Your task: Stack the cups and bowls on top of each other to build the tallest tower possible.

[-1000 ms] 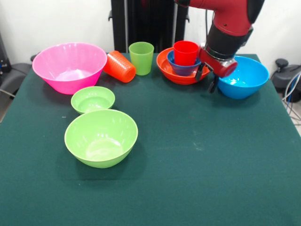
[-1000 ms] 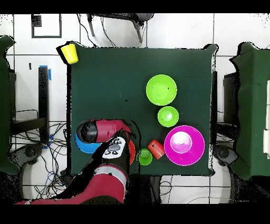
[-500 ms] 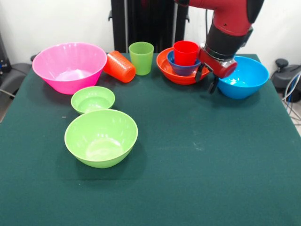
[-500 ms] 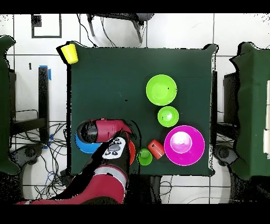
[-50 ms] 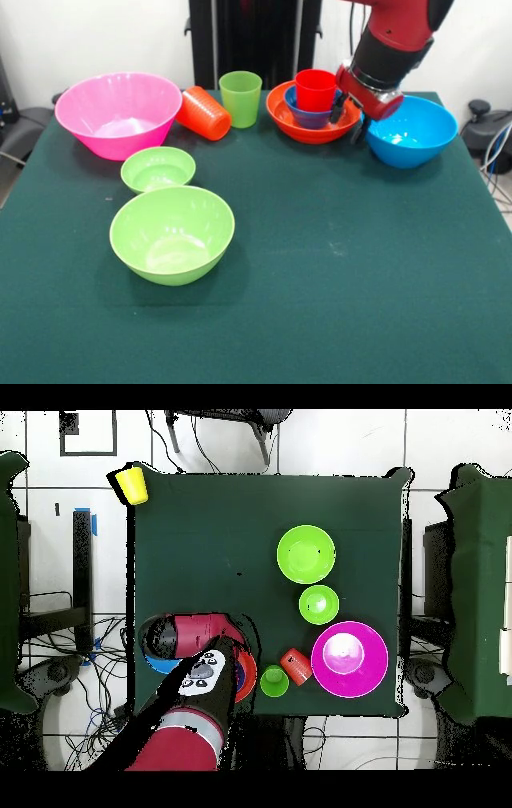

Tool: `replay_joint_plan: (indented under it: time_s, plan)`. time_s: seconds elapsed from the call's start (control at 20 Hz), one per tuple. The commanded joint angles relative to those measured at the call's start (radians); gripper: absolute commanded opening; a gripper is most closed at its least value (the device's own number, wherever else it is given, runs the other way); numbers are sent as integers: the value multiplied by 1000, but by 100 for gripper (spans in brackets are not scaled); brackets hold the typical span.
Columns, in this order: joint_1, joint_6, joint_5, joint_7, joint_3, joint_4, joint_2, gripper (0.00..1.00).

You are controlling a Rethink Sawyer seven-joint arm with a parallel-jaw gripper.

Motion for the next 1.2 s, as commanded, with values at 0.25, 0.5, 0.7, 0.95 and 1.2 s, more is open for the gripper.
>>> replay_joint_plan:
  time_s: [0.25,0.5,0.7,0.95,1.2]
  plan:
    - [-11,36,36,90,54,-65,73,100]
    - [-26,-6,33,81,60,-73,105,100]
    - [-26,-13,32,82,59,-74,110,100]
    - [-38,-36,30,75,65,-69,120,100]
    - [-48,-42,28,68,68,-67,120,100]
